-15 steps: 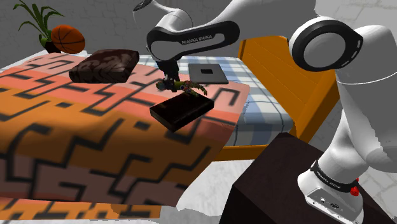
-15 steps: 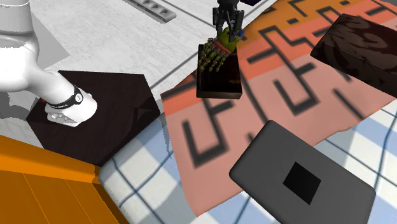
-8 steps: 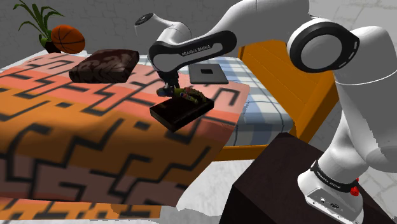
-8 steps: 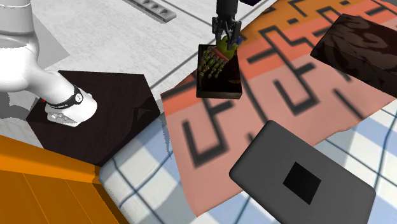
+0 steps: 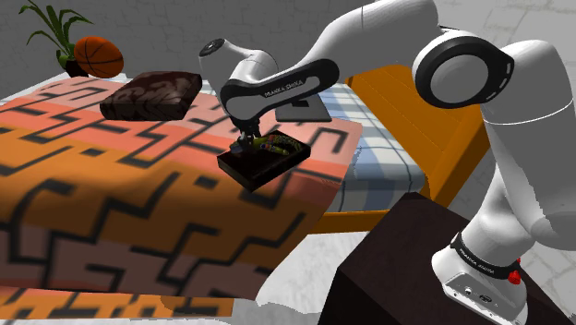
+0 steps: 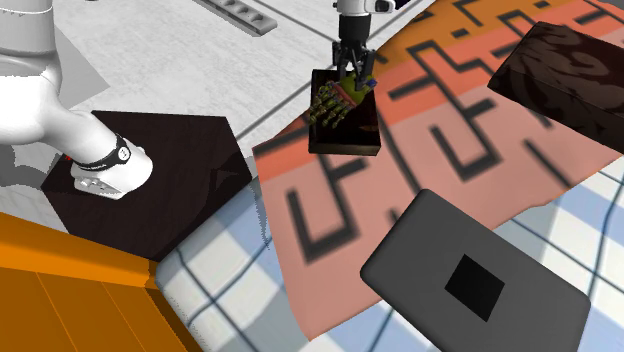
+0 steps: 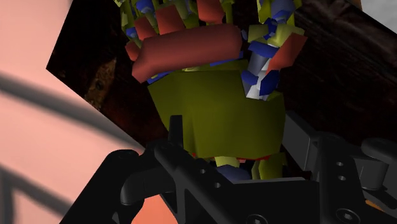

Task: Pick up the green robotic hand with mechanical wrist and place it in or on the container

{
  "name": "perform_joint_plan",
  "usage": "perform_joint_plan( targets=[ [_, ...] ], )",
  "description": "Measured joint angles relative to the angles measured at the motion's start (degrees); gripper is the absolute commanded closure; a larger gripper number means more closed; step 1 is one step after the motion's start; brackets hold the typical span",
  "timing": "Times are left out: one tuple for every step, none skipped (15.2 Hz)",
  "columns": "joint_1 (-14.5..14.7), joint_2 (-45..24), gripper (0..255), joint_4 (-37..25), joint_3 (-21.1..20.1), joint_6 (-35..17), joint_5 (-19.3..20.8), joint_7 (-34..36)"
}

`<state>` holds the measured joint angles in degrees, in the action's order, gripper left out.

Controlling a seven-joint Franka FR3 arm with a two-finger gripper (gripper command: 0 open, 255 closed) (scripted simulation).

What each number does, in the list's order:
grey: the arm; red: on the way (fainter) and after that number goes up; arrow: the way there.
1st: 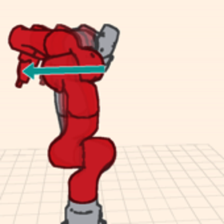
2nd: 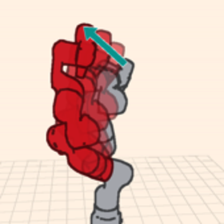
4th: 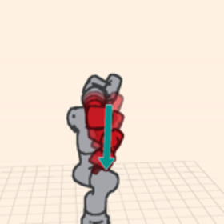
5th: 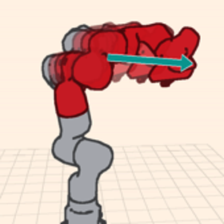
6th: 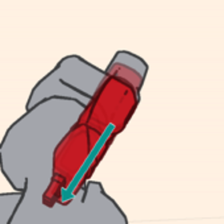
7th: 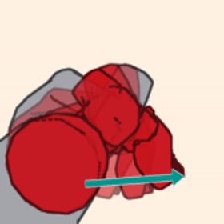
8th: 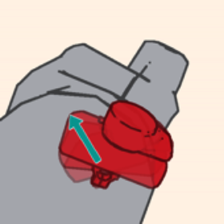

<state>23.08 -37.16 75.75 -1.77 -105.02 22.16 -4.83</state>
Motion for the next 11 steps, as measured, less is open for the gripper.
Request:
perform_joint_plan(
  targets=[
    [0.0,0.0,255,0.1,0.0,-0.1,0.0,0.0],
    [0.0,0.0,255,0.2,0.0,-0.2,0.0,0.1],
    [0.0,0.1,255,0.3,0.0,-0.3,0.0,0.1],
    [0.0,0.1,255,0.3,0.0,-0.3,0.0,0.1],
    [0.0,0.1,255,0.3,0.0,-0.3,0.0,0.1],
    [0.0,0.1,0,0.3,0.0,-0.3,0.0,0.1],
    [0.0,0.1,0,0.3,0.0,-0.3,0.0,0.1],
    [0.0,0.1,0,0.3,0.0,-0.3,0.0,0.1],
    [0.0,0.1,0,0.3,0.0,-0.3,0.0,0.1],
    [0.0,0.1,0,0.3,0.0,-0.3,0.0,0.1],
    [0.0,0.1,0,0.3,0.0,-0.3,0.0,0.1]
  ],
)
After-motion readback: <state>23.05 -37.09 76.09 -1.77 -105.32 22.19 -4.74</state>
